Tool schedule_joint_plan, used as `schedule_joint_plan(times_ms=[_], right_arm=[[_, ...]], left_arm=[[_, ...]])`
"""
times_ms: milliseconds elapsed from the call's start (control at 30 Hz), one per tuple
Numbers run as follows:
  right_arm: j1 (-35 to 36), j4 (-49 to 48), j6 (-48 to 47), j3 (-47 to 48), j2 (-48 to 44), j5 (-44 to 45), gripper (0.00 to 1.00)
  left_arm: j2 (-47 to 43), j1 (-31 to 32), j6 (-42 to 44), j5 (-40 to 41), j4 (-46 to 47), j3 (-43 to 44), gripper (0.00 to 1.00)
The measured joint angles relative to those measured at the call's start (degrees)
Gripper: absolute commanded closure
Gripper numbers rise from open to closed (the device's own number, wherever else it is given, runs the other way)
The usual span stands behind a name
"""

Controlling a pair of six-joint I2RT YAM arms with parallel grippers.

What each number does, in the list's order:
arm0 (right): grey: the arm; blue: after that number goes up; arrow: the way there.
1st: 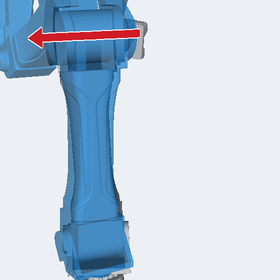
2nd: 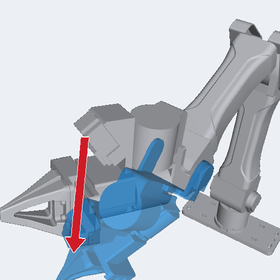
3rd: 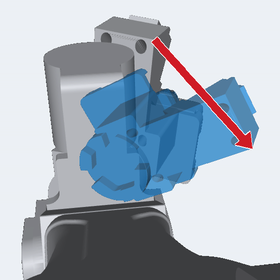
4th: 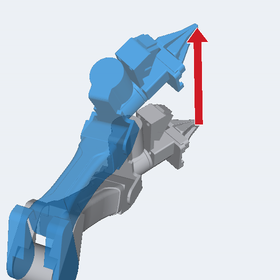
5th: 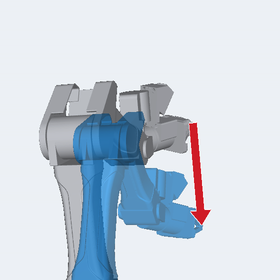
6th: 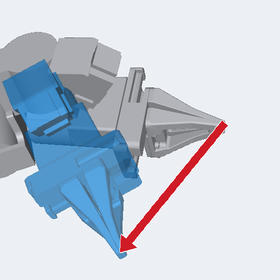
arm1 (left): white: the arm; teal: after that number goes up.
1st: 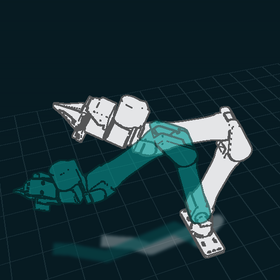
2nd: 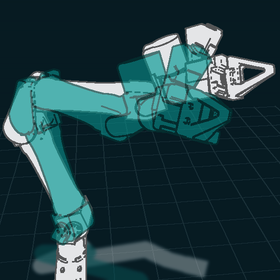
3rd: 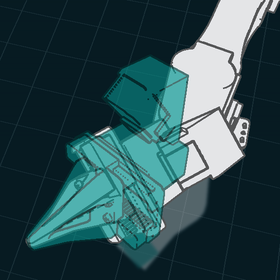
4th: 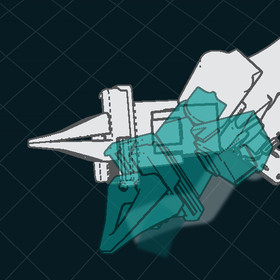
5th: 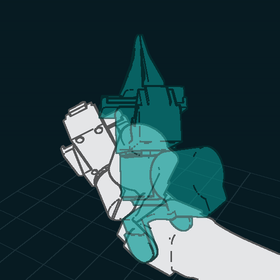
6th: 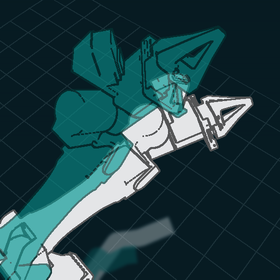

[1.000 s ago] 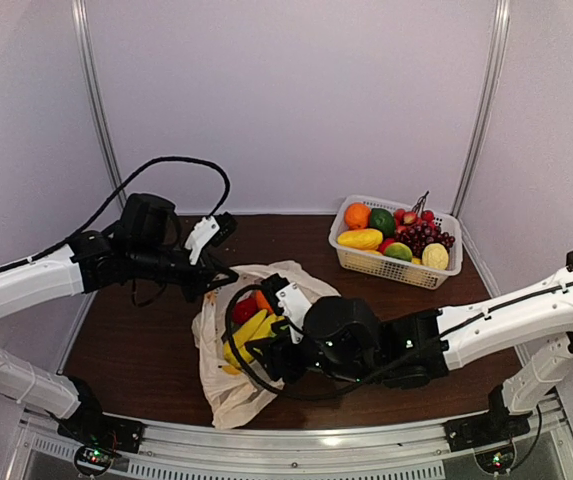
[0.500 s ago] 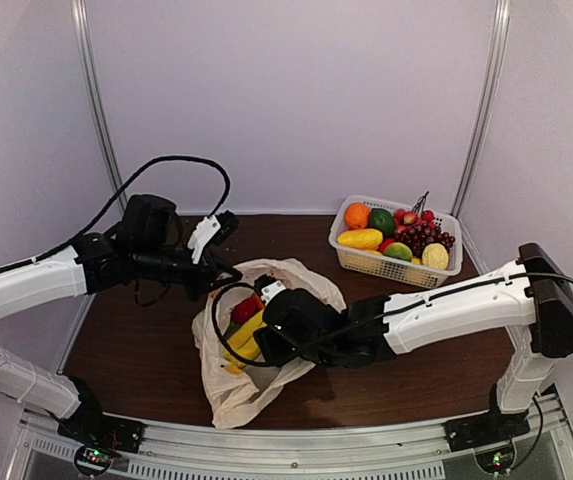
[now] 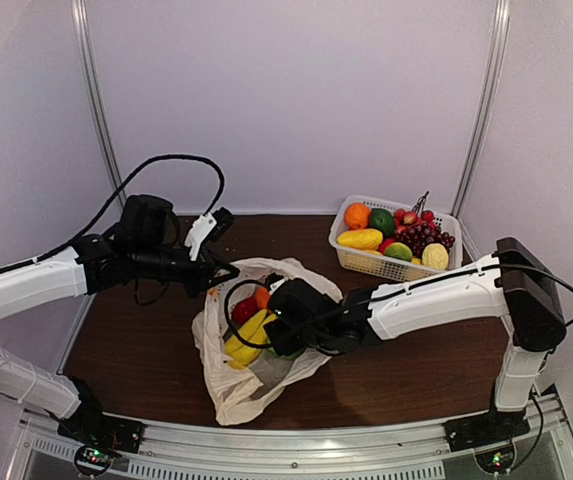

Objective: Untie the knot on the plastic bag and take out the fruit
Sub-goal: Reach into the gripper in the takeout bag, then pick up the fake fruit from the takeout bag.

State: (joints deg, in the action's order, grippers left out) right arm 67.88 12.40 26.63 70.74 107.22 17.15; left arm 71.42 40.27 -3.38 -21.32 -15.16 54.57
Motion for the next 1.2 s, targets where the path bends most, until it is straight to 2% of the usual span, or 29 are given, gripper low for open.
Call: schedule_joint_plan(times_ms=[233, 467, 533, 633, 733, 1200], right_arm=[[0.0, -0.1, -0.7, 1.3, 3.0, -1.8, 0.13], [0.0, 0.4, -0.8, 3.0, 6.4, -1.8, 0.11], [0.0, 0.5, -0.9, 3.3, 6.8, -1.8, 0.13], [0.0, 0.7, -1.0, 3.5, 7.2, -1.6, 0.24], [0.0, 0.9, -1.2, 3.7, 7.5, -1.3, 0.29], [0.0, -0.3, -1.6, 3.0, 7.2, -1.6, 0.31]], left_arm=[[0.1, -0.1, -0.2, 0.1, 0.2, 0.0, 1.0], [0.9, -0.2, -0.2, 0.1, 0.2, 0.0, 1.0], [0.9, -0.2, -0.2, 0.1, 0.2, 0.0, 1.0], [1.0, -0.2, -0.2, 0.0, 0.2, 0.0, 1.0], [1.2, -0.2, -0.3, -0.1, 0.3, 0.0, 1.0], [1.7, -0.2, -0.4, -0.2, 0.3, 0.0, 1.0]])
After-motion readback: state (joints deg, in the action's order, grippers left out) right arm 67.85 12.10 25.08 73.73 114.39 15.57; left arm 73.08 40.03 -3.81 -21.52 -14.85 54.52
